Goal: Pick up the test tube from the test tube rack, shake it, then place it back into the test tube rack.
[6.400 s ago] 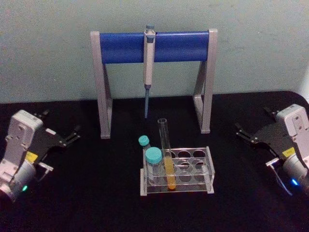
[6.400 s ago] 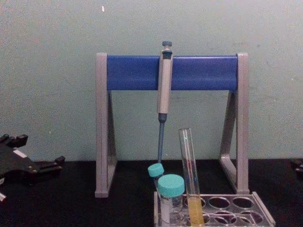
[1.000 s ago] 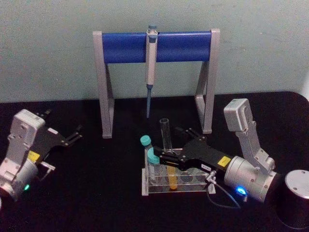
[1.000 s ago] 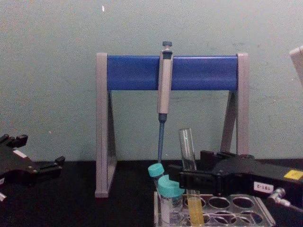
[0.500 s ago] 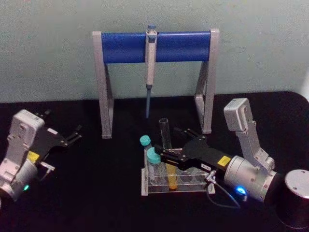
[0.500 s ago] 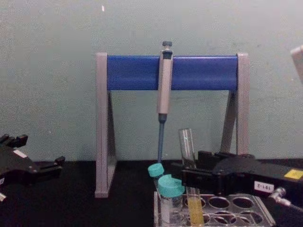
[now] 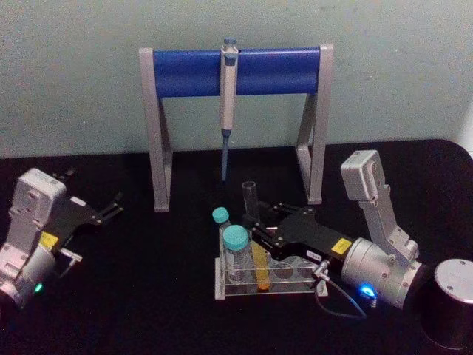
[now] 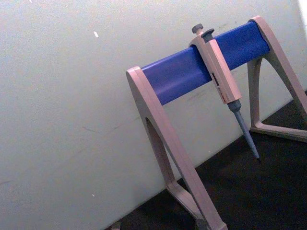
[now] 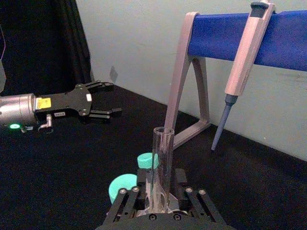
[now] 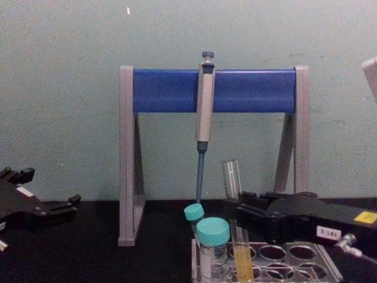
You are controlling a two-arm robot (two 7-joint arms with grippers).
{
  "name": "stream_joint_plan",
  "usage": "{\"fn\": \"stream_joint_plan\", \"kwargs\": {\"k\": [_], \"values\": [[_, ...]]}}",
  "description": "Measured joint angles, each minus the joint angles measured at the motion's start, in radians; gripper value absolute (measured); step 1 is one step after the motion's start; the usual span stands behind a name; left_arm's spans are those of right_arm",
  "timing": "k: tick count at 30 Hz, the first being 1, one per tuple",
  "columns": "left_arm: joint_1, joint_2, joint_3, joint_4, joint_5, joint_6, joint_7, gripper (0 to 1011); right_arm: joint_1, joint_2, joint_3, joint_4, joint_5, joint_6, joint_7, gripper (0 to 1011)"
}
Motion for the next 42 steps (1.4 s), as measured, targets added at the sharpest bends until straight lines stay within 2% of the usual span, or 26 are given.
{"fn": "stream_joint_plan", "kwargs": {"k": [6, 23, 27, 35, 42], "values": [[0.0, 0.0, 0.0, 0.0, 0.0, 0.0, 0.0, 1001, 0.0, 0.0, 0.0, 0.0, 0.0, -0.001, 0.0, 225], [0.0, 0.0, 0.0, 0.0, 0.0, 0.0, 0.0, 1001, -0.001, 0.0, 0.0, 0.0, 0.0, -0.002, 0.0, 220], [0.0, 0.0, 0.0, 0.0, 0.0, 0.0, 0.0, 1001, -0.015, 0.001, 0.005, -0.008, 0.0, -0.038, 0.0, 220], [0.0, 0.0, 0.0, 0.0, 0.0, 0.0, 0.0, 1001, -0.067, 0.007, 0.038, -0.058, 0.004, -0.149, 0.0, 220], [0.0, 0.0, 0.0, 0.0, 0.0, 0.0, 0.0, 1001, -0.101, 0.016, 0.07, -0.111, 0.024, -0.197, 0.008, 220]]}}
